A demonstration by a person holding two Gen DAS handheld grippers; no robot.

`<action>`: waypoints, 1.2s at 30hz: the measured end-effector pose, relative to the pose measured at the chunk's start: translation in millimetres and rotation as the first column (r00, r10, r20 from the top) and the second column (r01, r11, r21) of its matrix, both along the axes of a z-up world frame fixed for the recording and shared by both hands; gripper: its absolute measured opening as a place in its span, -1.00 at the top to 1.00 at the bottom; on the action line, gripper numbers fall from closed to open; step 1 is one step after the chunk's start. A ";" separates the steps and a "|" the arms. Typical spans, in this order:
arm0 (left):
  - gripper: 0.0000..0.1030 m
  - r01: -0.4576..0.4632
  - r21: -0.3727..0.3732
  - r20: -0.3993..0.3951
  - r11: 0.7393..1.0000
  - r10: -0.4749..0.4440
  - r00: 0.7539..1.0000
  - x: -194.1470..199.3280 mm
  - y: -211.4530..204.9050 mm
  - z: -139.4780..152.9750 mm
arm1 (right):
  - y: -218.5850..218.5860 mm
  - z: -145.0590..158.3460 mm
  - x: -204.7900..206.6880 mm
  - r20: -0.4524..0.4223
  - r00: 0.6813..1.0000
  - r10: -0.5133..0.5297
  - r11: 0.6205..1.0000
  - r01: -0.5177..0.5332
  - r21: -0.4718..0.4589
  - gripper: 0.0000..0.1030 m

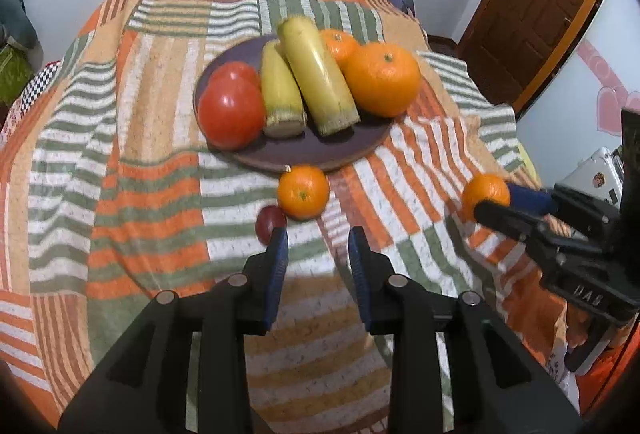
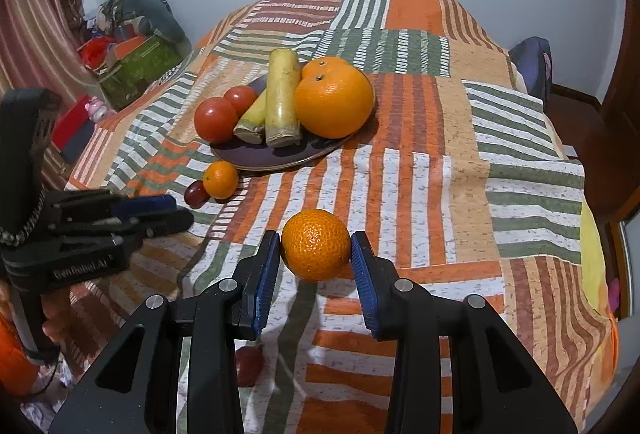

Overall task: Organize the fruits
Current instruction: 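Grasp a tangerine with the left tool while the right tool grasps another tangerine, then place both tangerines onto the purple plate and open both tools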

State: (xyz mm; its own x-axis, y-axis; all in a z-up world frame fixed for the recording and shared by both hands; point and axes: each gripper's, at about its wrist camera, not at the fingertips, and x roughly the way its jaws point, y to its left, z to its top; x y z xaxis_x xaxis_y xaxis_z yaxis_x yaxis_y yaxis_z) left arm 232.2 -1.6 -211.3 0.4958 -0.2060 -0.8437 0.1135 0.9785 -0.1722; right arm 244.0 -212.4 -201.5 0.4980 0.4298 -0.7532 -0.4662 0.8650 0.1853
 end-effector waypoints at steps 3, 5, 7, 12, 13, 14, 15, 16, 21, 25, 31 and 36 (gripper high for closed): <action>0.33 0.010 0.020 0.004 1.000 -0.010 1.000 11.4 -2.5 2.4 | -2.6 -2.3 3.7 -0.006 1.000 -0.002 1.000 0.002 0.003 0.35; 0.12 0.022 0.041 0.008 0.999 -0.022 1.000 18.5 -5.5 0.6 | -3.5 -3.8 5.8 -0.009 1.000 -0.002 1.000 0.002 0.005 0.35; 0.07 0.024 0.060 0.006 0.998 -0.025 1.000 27.4 -7.8 -4.2 | -3.7 -5.9 8.0 -0.014 1.000 -0.002 1.000 0.002 0.007 0.35; 0.10 0.041 0.094 -0.012 0.995 -0.040 0.999 45.3 -11.1 -20.8 | -4.4 -10.6 13.0 -0.024 1.000 0.001 1.000 -0.001 0.007 0.35; 0.27 0.045 0.094 -0.013 0.995 -0.044 0.999 46.7 -11.2 -22.4 | -4.9 -11.2 14.1 -0.025 1.000 0.002 1.000 -0.001 0.007 0.35; 0.33 0.049 0.094 -0.011 0.994 -0.048 0.999 48.1 -11.3 -23.8 | -5.2 -11.5 14.8 -0.026 1.000 0.002 1.000 -0.002 0.008 0.35; 0.32 0.052 0.094 -0.010 0.994 -0.051 0.999 47.8 -10.8 -24.6 | -5.2 -11.9 15.7 -0.026 1.000 0.002 1.000 -0.002 0.008 0.35; 0.32 0.053 0.093 -0.005 0.994 -0.053 0.999 47.1 -10.5 -24.4 | -5.2 -12.2 16.8 -0.026 1.000 0.002 1.000 -0.002 0.008 0.35; 0.33 0.045 0.086 0.009 0.995 -0.046 0.999 44.5 -5.8 -20.7 | -3.3 -11.4 24.5 -0.023 1.000 0.002 1.000 -0.002 0.010 0.35; 0.33 0.026 0.063 0.033 0.998 -0.028 0.999 44.8 3.3 -7.4 | 0.2 -3.2 30.7 0.001 1.000 0.007 1.000 -0.007 0.020 0.35; 0.33 -0.006 0.053 0.090 0.999 0.001 0.996 55.9 17.3 20.9 | 9.3 17.7 49.3 0.059 0.998 0.006 0.999 -0.008 0.031 0.35; 0.33 -0.033 0.045 0.133 0.998 0.027 0.991 73.2 29.2 40.4 | 22.7 36.0 68.0 0.114 0.993 0.010 0.999 -0.013 0.031 0.35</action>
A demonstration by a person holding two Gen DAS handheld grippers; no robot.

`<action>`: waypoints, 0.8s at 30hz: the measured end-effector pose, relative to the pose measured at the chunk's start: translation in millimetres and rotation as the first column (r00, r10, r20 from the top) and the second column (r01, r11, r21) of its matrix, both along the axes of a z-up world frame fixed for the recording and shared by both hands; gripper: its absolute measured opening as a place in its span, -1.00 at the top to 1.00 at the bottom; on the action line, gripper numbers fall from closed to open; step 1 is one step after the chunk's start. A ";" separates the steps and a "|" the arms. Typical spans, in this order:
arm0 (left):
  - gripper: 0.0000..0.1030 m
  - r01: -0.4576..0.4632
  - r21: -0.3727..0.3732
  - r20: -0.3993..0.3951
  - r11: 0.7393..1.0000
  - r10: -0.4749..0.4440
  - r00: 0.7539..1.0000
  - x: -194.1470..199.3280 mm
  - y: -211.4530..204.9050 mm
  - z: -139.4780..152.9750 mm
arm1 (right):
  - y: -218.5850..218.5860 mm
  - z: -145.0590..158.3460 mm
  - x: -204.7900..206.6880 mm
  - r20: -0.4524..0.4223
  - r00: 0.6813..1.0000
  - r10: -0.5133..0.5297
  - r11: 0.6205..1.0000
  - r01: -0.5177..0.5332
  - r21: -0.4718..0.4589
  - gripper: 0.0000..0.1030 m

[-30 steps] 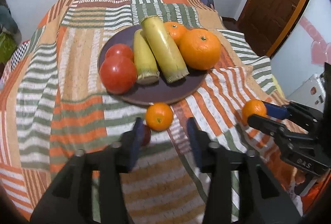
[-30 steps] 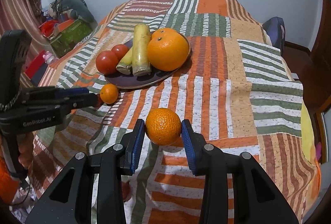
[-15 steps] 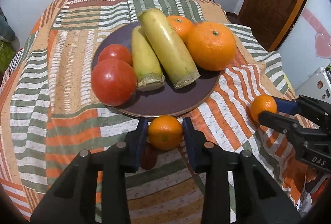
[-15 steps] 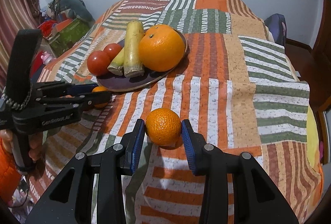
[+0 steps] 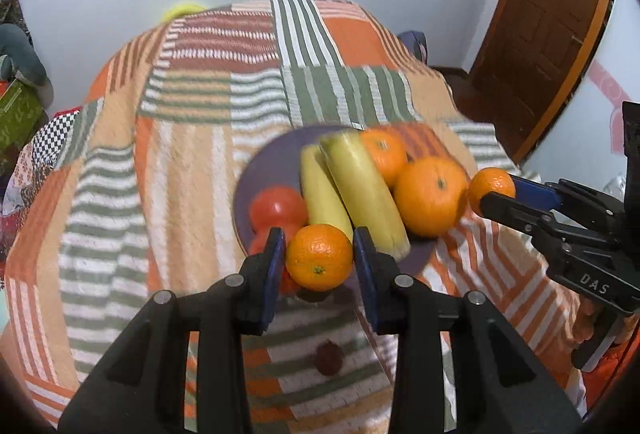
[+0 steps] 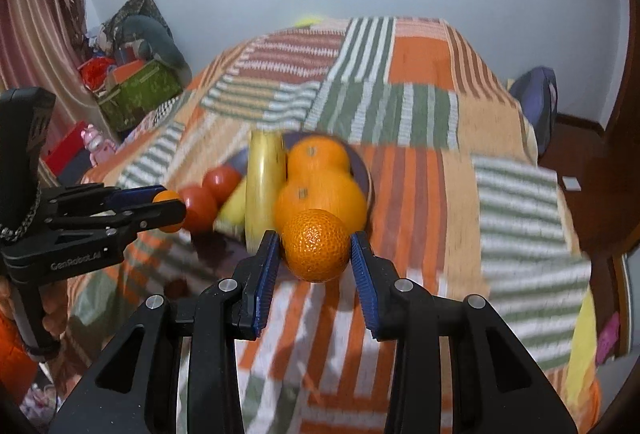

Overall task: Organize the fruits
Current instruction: 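Place both tangerines onto the purple plate and open both tools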

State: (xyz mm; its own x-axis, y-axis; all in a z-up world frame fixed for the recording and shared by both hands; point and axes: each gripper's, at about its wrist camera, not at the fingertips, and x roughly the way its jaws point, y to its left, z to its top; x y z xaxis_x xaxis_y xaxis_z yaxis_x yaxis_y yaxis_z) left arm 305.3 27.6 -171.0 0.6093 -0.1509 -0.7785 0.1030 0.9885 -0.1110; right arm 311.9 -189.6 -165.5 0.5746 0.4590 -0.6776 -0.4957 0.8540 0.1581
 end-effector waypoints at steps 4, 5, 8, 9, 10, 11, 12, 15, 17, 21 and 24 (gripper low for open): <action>0.33 -0.018 0.013 0.022 1.000 0.018 1.000 15.1 7.0 6.8 | 14.4 9.3 18.5 0.025 1.000 0.007 1.000 -0.007 0.002 0.35; 0.33 -0.021 0.012 0.023 1.000 0.021 1.000 19.1 8.8 7.0 | 17.6 10.4 23.1 0.027 1.000 0.008 1.000 -0.008 0.004 0.35; 0.33 -0.030 -0.008 0.014 1.000 0.030 0.999 35.3 16.2 4.7 | 25.5 11.8 34.8 0.026 1.000 0.014 1.000 -0.014 0.008 0.35; 0.33 -0.034 -0.013 0.010 0.999 0.034 0.999 40.2 18.5 2.7 | 30.6 11.4 40.3 0.027 1.000 0.017 1.000 -0.017 0.005 0.35; 0.33 -0.037 -0.018 0.006 0.999 0.037 0.999 44.2 20.2 1.1 | 35.0 11.5 44.4 0.028 0.999 0.019 1.000 -0.019 0.000 0.35; 0.33 -0.042 -0.024 -0.002 0.999 0.042 0.999 51.0 22.9 -1.7 | 37.3 11.6 45.7 0.030 0.999 0.022 1.000 -0.022 -0.005 0.35; 0.33 -0.046 -0.029 -0.008 0.999 0.046 0.999 56.1 24.1 -4.0 | 43.2 10.3 50.5 0.031 0.999 0.027 1.000 -0.027 -0.014 0.35; 0.33 -0.061 -0.030 -0.022 0.998 0.060 0.998 70.0 28.0 -12.1 | 52.9 6.6 61.8 0.021 0.999 0.038 0.999 -0.037 -0.024 0.35; 0.33 -0.069 -0.030 -0.030 0.997 0.068 0.997 78.2 29.8 -17.4 | 57.8 3.4 68.5 0.011 0.999 0.041 0.999 -0.041 -0.026 0.35; 0.33 -0.080 -0.026 -0.049 0.996 0.078 0.996 92.5 30.8 -28.9 | 64.9 -2.5 81.0 -0.001 0.999 0.038 0.998 -0.038 -0.042 0.35; 0.33 -0.079 -0.021 -0.064 0.997 0.078 0.995 101.1 29.6 -37.0 | 68.8 -6.9 88.6 -0.006 0.999 0.037 0.998 -0.037 -0.054 0.35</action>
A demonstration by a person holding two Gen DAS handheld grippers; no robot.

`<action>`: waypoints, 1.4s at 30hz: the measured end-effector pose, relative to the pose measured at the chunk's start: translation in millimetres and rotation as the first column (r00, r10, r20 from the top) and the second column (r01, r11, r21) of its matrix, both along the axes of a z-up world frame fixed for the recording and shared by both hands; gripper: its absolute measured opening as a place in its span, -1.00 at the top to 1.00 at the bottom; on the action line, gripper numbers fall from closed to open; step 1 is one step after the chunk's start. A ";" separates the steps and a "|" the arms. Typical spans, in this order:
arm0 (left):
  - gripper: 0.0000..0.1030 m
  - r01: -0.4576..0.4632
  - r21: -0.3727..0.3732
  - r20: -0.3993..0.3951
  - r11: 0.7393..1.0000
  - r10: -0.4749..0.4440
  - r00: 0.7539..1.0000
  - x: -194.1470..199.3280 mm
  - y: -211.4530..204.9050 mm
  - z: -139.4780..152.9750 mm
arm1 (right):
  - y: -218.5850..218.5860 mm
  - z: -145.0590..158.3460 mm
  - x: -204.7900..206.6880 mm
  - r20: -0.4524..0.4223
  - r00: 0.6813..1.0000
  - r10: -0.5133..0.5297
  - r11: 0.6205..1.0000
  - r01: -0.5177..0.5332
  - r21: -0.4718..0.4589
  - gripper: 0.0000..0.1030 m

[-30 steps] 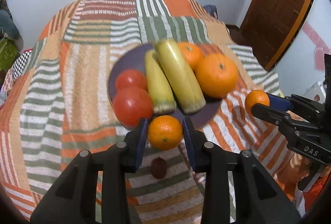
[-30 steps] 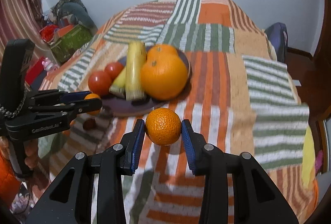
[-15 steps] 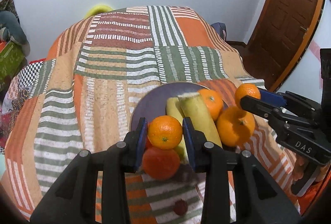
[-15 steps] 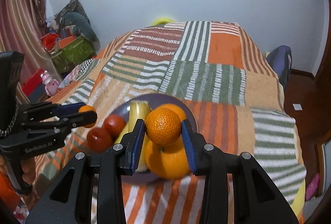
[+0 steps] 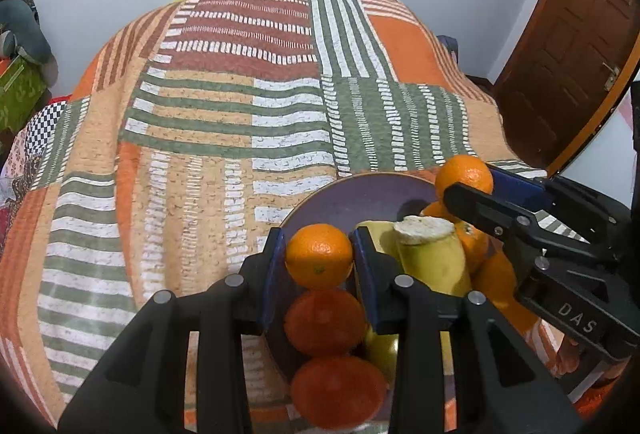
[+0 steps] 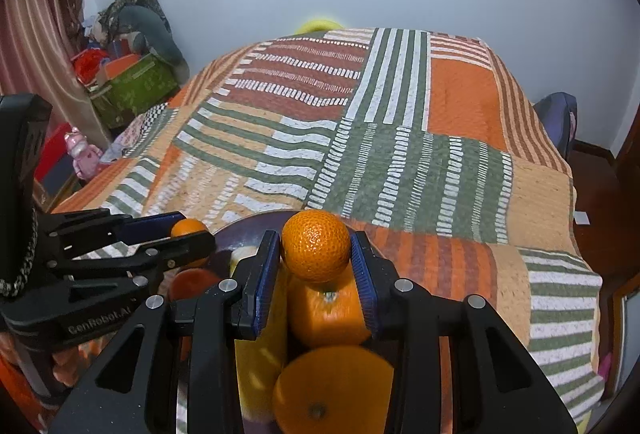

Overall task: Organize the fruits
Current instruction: 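Place both tangerines onto the purple plate and open both tools, then withdraw both tools and approach the dark red plums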

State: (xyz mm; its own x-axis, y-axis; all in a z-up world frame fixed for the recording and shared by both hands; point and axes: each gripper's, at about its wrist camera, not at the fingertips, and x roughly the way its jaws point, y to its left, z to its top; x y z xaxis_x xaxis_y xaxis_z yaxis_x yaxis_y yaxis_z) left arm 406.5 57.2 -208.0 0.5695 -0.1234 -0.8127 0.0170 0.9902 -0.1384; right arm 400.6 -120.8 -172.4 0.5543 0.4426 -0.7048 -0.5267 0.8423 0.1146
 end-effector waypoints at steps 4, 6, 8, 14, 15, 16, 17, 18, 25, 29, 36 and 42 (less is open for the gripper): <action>0.33 0.001 0.008 -0.012 1.000 -0.001 1.000 8.3 -1.9 -7.6 | 2.4 -7.8 8.5 -0.016 1.000 -0.006 1.000 0.006 -0.006 0.35; 0.33 0.004 0.011 -0.017 1.000 -0.003 1.000 11.3 -2.9 -10.2 | 1.6 -8.9 11.5 -0.022 1.000 -0.006 1.000 0.006 0.005 0.35; 0.33 0.003 0.016 -0.020 1.000 -0.003 1.000 14.0 -4.3 -12.4 | 2.2 -9.7 13.6 -0.028 1.000 -0.005 1.000 0.005 0.006 0.35; 0.33 0.010 0.005 -0.040 1.000 -0.010 0.999 17.9 -7.4 -18.4 | 5.9 -11.0 14.1 -0.029 1.000 0.004 1.000 -0.005 -0.007 0.34; 0.33 0.010 0.005 -0.038 1.000 -0.010 0.999 17.1 -8.3 -18.2 | 5.9 -11.4 15.3 -0.034 0.999 0.007 1.000 -0.007 -0.008 0.34; 0.33 0.012 0.008 -0.036 1.000 -0.012 0.999 16.4 -9.1 -17.8 | 5.4 -11.1 15.1 -0.039 0.999 0.009 1.000 -0.010 -0.004 0.34; 0.33 0.015 0.011 -0.035 1.000 -0.015 0.999 16.0 -9.9 -17.2 | 4.6 -10.6 14.4 -0.041 0.999 0.010 1.000 -0.010 -0.001 0.34; 0.33 0.018 0.017 -0.033 1.000 -0.018 0.999 14.4 -11.0 -16.1 | 4.5 -10.9 14.6 -0.042 0.999 0.009 1.000 -0.009 -0.001 0.34; 0.32 0.011 0.021 -0.006 1.000 -0.011 1.000 -1.8 -9.1 0.3 | -6.2 -0.3 1.4 -0.033 0.999 0.000 1.000 0.001 0.009 0.34; 0.32 0.010 0.029 0.031 1.000 -0.011 0.999 -22.8 -7.3 21.4 | -14.8 11.8 -11.3 -0.025 1.000 -0.010 1.000 0.011 0.027 0.34; 0.30 0.020 0.055 0.104 0.998 -0.026 0.994 -75.4 -8.4 64.6 | -27.9 40.3 -49.1 0.031 0.999 -0.023 0.999 0.022 0.029 0.34; 0.30 0.027 0.045 0.142 0.999 -0.033 0.989 -122.1 -10.9 90.1 | -34.7 61.5 -88.4 0.075 0.997 -0.026 0.999 0.024 0.025 0.34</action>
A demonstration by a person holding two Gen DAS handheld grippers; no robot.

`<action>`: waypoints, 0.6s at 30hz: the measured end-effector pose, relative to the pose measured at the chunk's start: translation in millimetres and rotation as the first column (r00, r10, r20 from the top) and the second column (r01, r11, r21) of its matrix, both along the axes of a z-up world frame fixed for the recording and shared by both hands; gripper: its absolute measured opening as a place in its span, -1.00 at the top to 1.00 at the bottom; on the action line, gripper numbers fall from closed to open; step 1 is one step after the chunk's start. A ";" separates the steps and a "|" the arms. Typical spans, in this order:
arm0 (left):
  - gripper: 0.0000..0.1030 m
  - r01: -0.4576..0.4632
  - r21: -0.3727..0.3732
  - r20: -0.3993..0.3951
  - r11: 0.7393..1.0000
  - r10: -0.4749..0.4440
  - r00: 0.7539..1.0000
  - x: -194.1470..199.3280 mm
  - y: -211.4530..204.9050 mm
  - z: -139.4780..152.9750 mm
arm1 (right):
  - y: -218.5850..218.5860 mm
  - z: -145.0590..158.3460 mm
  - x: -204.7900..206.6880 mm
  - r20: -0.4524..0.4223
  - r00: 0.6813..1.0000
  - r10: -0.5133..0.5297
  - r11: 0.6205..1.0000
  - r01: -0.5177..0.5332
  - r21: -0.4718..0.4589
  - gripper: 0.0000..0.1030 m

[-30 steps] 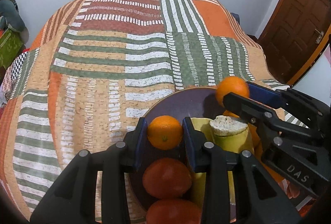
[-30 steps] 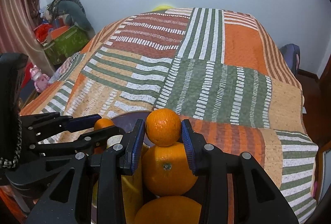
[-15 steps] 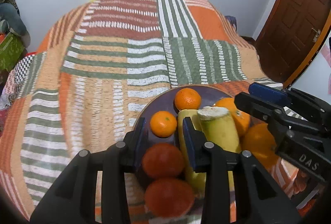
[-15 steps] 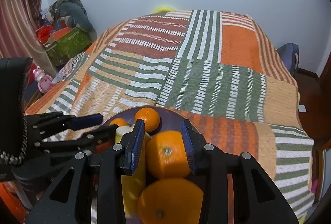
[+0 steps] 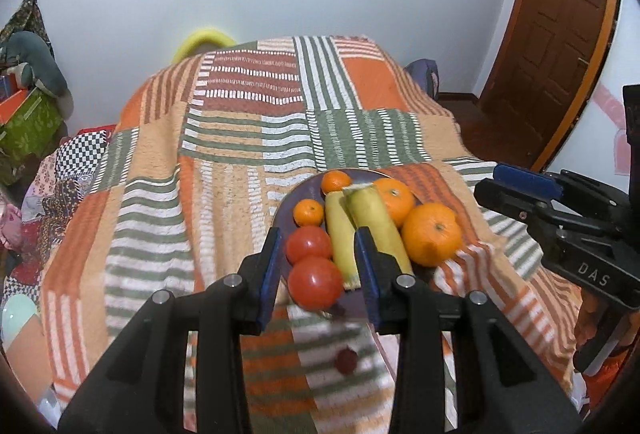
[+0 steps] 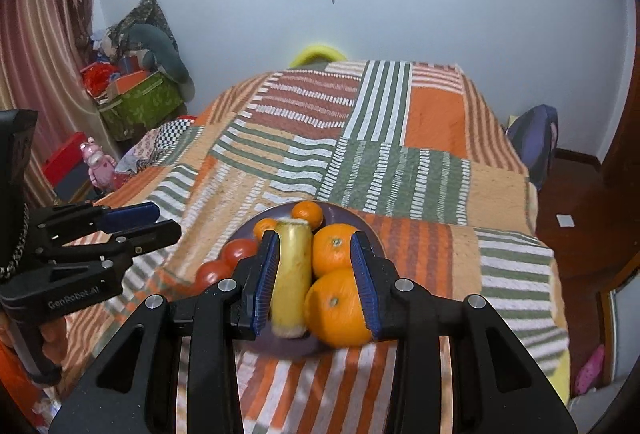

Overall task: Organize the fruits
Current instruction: 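Withdraw both tools and approach the dark red plums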

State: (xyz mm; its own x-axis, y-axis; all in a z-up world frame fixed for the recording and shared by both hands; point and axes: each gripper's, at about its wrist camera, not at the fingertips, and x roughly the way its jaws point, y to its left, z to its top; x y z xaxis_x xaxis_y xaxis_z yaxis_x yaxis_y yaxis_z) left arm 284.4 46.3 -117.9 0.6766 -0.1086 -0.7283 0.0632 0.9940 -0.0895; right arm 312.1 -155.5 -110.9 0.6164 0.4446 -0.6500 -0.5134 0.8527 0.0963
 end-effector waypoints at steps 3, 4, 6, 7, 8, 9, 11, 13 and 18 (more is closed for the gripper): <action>0.16 0.002 -0.004 0.015 1.000 -0.002 1.000 -22.6 -1.9 9.6 | -4.3 6.2 -22.7 0.013 1.000 0.003 1.000 -0.003 0.006 0.33; 0.06 0.001 -0.007 0.025 1.000 -0.001 1.000 -33.5 -3.1 13.1 | -5.5 7.2 -31.5 0.017 1.000 0.004 1.000 -0.004 0.008 0.31; 0.00 0.000 -0.004 0.043 1.000 0.000 0.999 -52.6 -5.5 18.1 | -8.7 7.0 -44.6 0.018 1.000 0.001 1.000 -0.001 0.011 0.22; -0.04 0.004 -0.002 0.046 1.000 -0.004 0.999 -61.1 -6.6 19.3 | -10.7 5.9 -52.8 0.016 1.000 0.000 1.000 0.000 0.014 0.20; -0.08 0.006 -0.003 0.046 1.000 -0.006 0.999 -70.3 -7.7 20.0 | -13.1 4.0 -60.7 0.010 1.000 -0.001 1.000 0.001 0.019 0.19; -0.15 0.006 -0.004 0.046 1.000 -0.006 0.999 -78.8 -9.3 20.3 | -15.7 2.5 -65.4 0.002 1.000 -0.002 1.000 0.001 0.022 0.17; -0.20 0.006 -0.010 0.043 1.000 -0.006 0.999 -93.8 -11.3 19.0 | -20.0 -5.1 -78.5 -0.020 1.000 -0.001 1.000 0.002 0.019 0.16; -0.21 0.012 -0.016 0.037 1.000 -0.012 0.999 -104.4 -13.1 16.6 | -23.8 -10.2 -88.8 -0.028 1.000 -0.012 1.000 0.012 0.007 0.16; -0.25 0.018 -0.028 0.018 0.999 -0.018 1.000 -128.4 -13.2 5.2 | -35.6 -25.4 -111.1 -0.064 0.997 -0.033 0.999 0.033 -0.006 0.16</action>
